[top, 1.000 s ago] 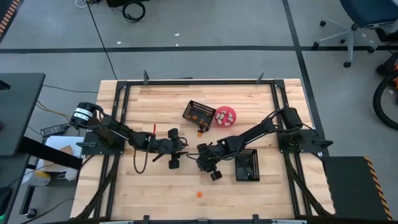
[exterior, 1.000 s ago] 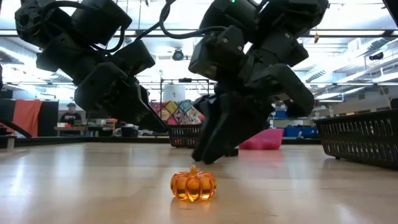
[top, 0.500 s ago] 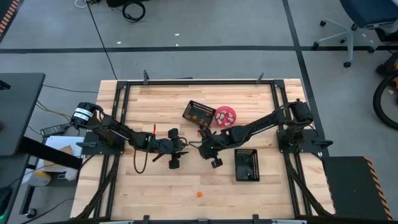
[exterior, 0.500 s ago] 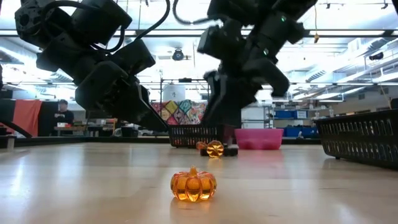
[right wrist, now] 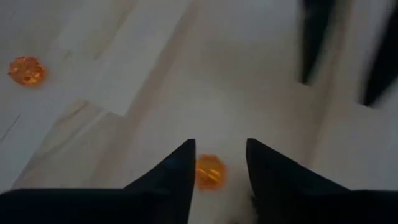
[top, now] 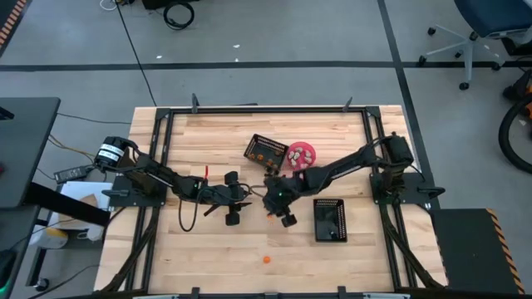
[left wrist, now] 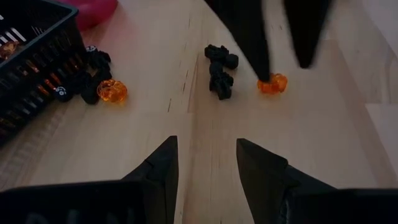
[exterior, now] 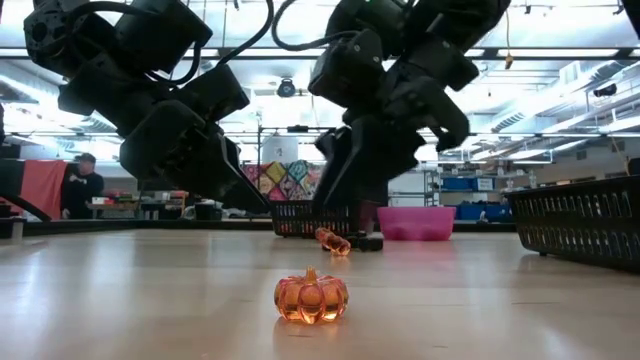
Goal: Sort Halloween decoration
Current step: Put the orange pumpkin toy into the top black bin
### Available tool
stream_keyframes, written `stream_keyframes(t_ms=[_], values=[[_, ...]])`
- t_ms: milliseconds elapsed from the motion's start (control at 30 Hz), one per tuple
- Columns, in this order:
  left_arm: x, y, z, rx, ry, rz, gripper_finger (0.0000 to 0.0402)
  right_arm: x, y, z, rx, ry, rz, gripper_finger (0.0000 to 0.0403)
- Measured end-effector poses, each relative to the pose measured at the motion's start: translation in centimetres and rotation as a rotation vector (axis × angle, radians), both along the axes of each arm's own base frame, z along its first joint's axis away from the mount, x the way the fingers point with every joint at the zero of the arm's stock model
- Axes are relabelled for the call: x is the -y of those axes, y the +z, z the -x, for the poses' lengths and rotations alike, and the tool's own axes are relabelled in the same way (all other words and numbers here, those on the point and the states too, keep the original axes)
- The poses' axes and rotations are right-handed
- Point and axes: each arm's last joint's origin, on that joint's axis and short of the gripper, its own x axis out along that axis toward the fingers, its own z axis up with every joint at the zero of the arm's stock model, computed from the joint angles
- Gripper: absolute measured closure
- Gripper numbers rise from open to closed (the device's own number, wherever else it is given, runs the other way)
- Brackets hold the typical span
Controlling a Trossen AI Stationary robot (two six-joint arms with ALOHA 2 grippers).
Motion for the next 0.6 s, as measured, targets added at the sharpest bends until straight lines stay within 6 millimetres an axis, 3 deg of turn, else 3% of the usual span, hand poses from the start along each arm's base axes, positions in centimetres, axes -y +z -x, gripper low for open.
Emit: stream_keyframes(t_ms=[267, 600], values=[[0.0, 0.0, 0.0, -0.001, 0.0, 0.0, 0.0265, -1.0, -1.0, -0.3, 0.027, -0.025, 0.021, 0.0207], [0.0, 0.0, 0.0, -0.001, 0.0, 0.0, 0.0265, -0.6, -3.6, 1.5, 0.085, -0.043, 0.014, 0.0229]])
